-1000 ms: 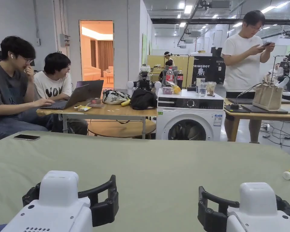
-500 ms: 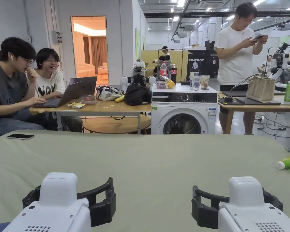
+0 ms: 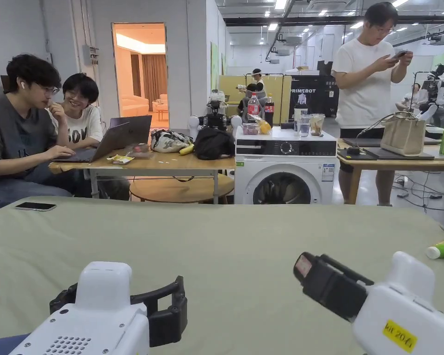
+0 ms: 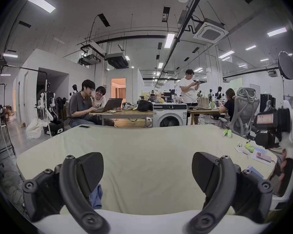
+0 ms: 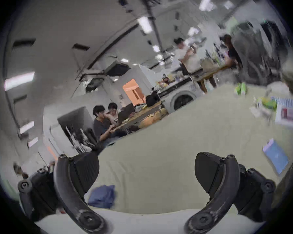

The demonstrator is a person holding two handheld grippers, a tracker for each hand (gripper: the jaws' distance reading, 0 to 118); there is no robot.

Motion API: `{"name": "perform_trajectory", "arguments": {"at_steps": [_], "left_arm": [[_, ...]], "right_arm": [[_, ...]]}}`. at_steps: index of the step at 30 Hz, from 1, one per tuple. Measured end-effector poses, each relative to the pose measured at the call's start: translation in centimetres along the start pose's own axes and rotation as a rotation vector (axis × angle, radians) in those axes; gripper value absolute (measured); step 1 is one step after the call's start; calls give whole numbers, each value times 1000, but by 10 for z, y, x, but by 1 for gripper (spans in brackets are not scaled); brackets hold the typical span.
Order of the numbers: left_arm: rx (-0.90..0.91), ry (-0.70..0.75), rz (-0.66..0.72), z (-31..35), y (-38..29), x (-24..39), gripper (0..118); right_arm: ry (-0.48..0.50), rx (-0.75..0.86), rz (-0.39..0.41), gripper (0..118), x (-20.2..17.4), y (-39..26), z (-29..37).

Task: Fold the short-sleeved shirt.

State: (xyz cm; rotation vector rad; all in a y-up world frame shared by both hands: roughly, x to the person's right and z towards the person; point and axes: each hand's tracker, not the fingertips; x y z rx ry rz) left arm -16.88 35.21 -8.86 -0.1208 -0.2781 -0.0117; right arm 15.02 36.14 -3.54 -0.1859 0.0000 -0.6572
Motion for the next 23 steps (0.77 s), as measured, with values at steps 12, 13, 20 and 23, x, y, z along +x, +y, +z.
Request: {"name": "perform_trajectory", "arguments": {"at_steps": [12,13,20,23], "left_arm": [[16,-37,39,2,2,3,106],[14,-37,38,2,2,3,106],[19,-31,42,4,2,1,106],[26,-30,49,6,3,0,106]], "right_arm": [[-137,-62,140,113,-10,-5,-6],[-151,-69,139,113,-11,-6,-8],[-119,-36,156,113,-11,-11,-6],[-136,-26,186,113,-13,-10,-4]]}}
